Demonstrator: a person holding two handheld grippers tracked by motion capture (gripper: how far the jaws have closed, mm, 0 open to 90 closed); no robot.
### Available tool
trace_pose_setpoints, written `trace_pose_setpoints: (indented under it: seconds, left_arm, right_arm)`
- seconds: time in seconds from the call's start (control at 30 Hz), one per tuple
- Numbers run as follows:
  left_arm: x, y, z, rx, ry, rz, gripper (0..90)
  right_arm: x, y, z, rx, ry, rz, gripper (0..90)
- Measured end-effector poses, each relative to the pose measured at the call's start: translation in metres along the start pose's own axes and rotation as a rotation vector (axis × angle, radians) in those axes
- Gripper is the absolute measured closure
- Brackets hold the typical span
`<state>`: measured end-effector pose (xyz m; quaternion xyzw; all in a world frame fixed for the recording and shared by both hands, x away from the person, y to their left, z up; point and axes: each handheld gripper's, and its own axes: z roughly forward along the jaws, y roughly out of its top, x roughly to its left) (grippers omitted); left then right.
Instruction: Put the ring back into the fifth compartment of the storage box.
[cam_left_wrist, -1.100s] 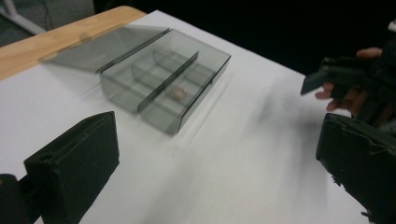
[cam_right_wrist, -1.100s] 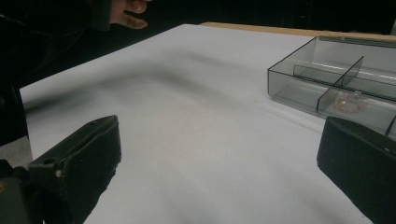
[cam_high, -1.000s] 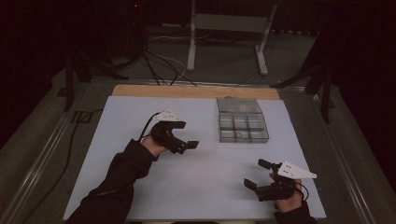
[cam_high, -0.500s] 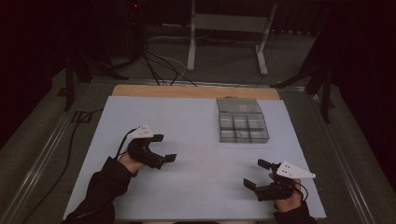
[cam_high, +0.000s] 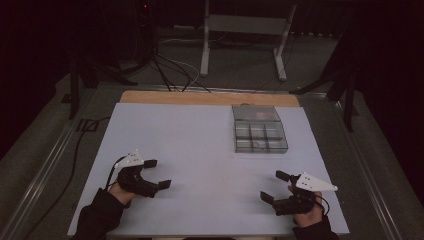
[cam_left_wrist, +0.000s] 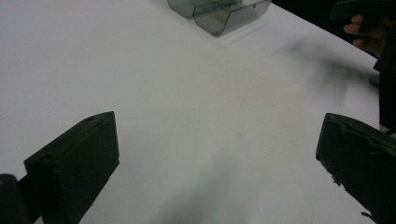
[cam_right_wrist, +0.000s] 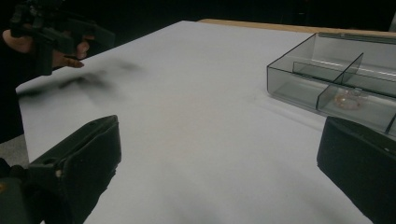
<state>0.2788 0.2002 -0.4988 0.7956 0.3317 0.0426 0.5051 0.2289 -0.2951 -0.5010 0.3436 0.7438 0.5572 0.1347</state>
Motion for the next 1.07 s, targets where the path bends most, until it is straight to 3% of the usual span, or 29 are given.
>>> trace_pose_setpoints:
  seconds: [0.3,0.5,0.67,0.87,1.07]
  left_arm:
    - [0.001,-0.025,-0.014,0.013,0.025,-0.017,0.7]
    - [0.004,-0.036,-0.024,-0.020,0.033,-0.028,0.7]
    - [0.007,-0.046,-0.029,-0.012,0.072,-0.025,0.8]
    - [0.007,-0.046,-0.030,-0.028,0.105,-0.006,0.8]
    - [0.010,-0.047,-0.032,-0.036,0.103,-0.027,0.8]
  right_arm:
    - [0.000,0.000,0.001,0.005,0.002,0.002,0.0]
    - [-0.001,-0.001,0.002,0.006,0.002,0.003,0.0]
    - [0.000,-0.001,0.002,0.009,0.003,0.001,0.0]
    - [0.000,0.000,0.002,0.009,0.008,-0.003,0.0]
    - [0.000,0.000,0.002,0.011,0.009,-0.003,0.0]
